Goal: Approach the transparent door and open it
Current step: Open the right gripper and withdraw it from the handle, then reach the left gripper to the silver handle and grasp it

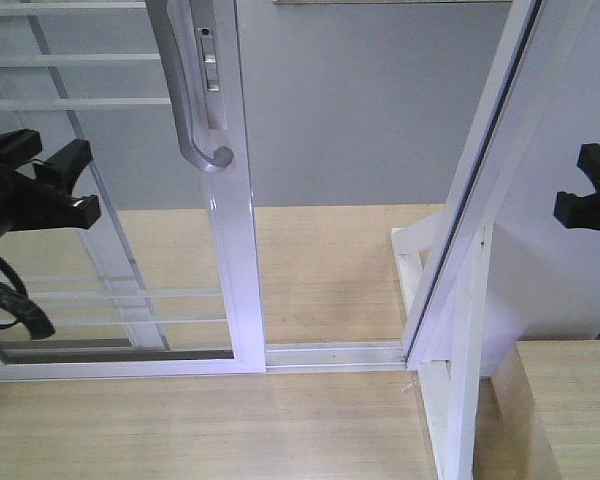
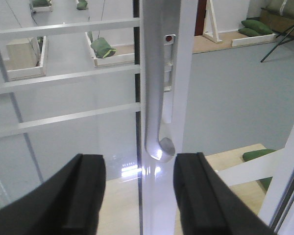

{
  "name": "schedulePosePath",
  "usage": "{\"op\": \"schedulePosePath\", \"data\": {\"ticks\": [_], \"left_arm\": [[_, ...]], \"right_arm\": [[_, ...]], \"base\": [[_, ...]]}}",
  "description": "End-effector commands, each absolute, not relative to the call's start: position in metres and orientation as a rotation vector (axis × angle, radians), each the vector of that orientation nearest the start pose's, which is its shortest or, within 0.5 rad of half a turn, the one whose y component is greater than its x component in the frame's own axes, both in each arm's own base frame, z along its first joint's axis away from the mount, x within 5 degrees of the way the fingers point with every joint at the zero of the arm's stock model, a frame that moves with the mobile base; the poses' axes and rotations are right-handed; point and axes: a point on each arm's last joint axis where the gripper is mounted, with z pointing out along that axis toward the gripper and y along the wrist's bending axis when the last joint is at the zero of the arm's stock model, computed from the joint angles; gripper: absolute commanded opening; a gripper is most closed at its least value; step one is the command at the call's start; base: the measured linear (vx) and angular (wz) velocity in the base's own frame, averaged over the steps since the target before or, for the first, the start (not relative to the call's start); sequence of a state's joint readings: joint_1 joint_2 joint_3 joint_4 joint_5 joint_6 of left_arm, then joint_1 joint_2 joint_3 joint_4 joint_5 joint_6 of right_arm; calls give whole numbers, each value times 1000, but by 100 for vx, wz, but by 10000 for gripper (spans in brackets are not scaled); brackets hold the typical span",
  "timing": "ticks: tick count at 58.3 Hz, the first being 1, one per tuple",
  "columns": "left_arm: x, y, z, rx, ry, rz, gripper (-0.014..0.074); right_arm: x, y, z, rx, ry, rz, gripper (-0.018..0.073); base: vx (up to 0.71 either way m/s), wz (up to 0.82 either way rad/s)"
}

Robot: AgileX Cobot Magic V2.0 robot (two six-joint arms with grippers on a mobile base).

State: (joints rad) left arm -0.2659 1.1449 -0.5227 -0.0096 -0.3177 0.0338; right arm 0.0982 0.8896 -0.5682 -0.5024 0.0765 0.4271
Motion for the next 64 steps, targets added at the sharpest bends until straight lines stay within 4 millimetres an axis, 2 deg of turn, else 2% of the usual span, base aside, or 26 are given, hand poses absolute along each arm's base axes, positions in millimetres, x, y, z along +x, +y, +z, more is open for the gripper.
{"op": "schedulePosePath", "data": {"ticks": [1,8,13,29,34,55,64], "left_arm": [[240,-69,283,221,1610,-213,491],[257,-76,268,175,1604,-267,494],[272,-81,267,193,1607,-269,494],[326,-97,282,220,1551,-229,494],[340,-96,286,168,1543,-197,494],[387,-107,297,153,1487,-163,494],[397,-109,300,184,1464,-110,477]], "right_arm": [[184,15,319,-145,1786,-15,286],[184,14,317,-136,1816,-28,286],[184,13,315,-131,1832,-36,286],[183,12,313,-122,1860,-50,286],[183,11,311,-116,1879,-59,286],[182,9,310,-125,1899,-87,286],[182,9,310,-132,1899,-94,286]], "base": [[0,0],[0,0],[0,0],[0,0],[0,0],[0,0],[0,0]]}}
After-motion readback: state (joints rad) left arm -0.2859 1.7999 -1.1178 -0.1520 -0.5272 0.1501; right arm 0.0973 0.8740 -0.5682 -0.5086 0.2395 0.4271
